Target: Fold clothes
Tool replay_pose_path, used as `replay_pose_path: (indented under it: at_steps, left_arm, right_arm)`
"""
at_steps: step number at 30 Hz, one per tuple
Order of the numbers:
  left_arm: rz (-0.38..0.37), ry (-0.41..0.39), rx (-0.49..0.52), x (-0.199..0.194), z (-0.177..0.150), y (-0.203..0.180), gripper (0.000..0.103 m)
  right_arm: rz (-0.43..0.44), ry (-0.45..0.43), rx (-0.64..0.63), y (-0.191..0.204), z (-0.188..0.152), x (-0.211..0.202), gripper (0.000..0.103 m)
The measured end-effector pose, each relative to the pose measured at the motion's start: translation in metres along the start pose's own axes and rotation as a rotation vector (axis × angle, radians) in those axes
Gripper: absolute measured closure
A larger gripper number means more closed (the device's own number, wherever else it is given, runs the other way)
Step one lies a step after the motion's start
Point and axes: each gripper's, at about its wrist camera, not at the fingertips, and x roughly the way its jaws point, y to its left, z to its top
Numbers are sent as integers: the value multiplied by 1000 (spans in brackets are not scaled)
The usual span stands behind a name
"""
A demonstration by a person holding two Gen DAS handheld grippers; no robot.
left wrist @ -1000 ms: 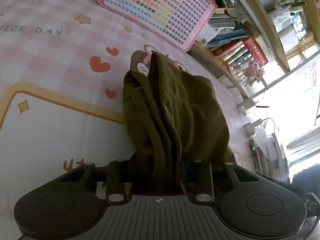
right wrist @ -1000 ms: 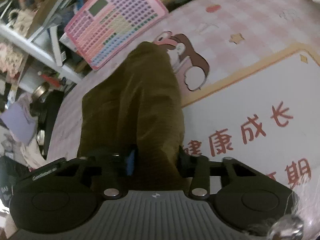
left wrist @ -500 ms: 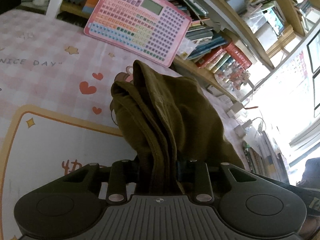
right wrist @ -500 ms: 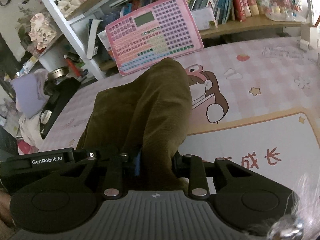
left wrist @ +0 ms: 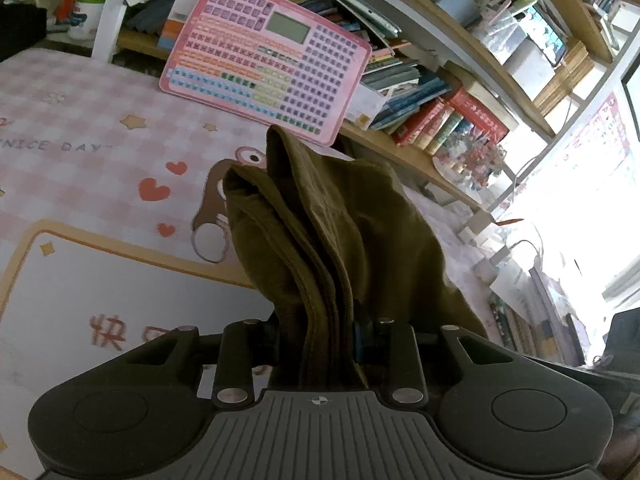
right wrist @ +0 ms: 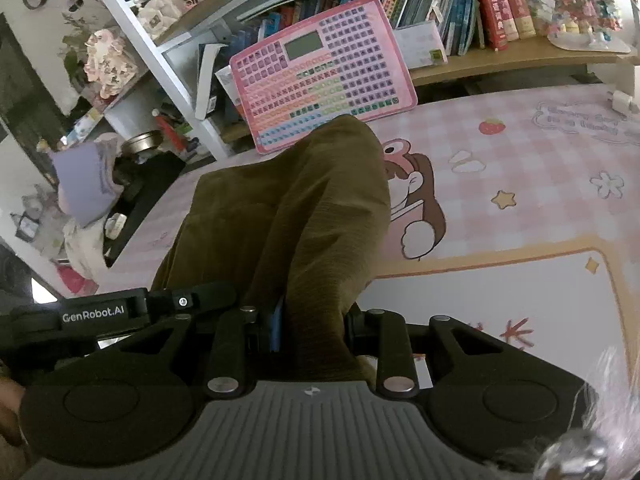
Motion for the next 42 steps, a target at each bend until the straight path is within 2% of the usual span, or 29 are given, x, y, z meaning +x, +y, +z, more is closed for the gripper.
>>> replay_pose_path:
  at_steps: [13,19,25,30,42]
  left_arm:
    - [20,36,59,21,-8,-45,75]
    - [2,45,78,25,-1,-44,75]
    - [-32,36,81,24,18,-21,75]
    - [-61,26,91,21,47,12,75]
    - [-97,-5,82,32,134,107,75]
  right_arm:
    - [14,-8,44,-45,-4,-25,77]
    - [5,-29,73,-50,-3,-28,77]
    - [-10,-42,75,-35,6,-15,77]
    - [-30,-64,61,-8,21,8,77]
    - [-27,-93,9,63,76,109,77]
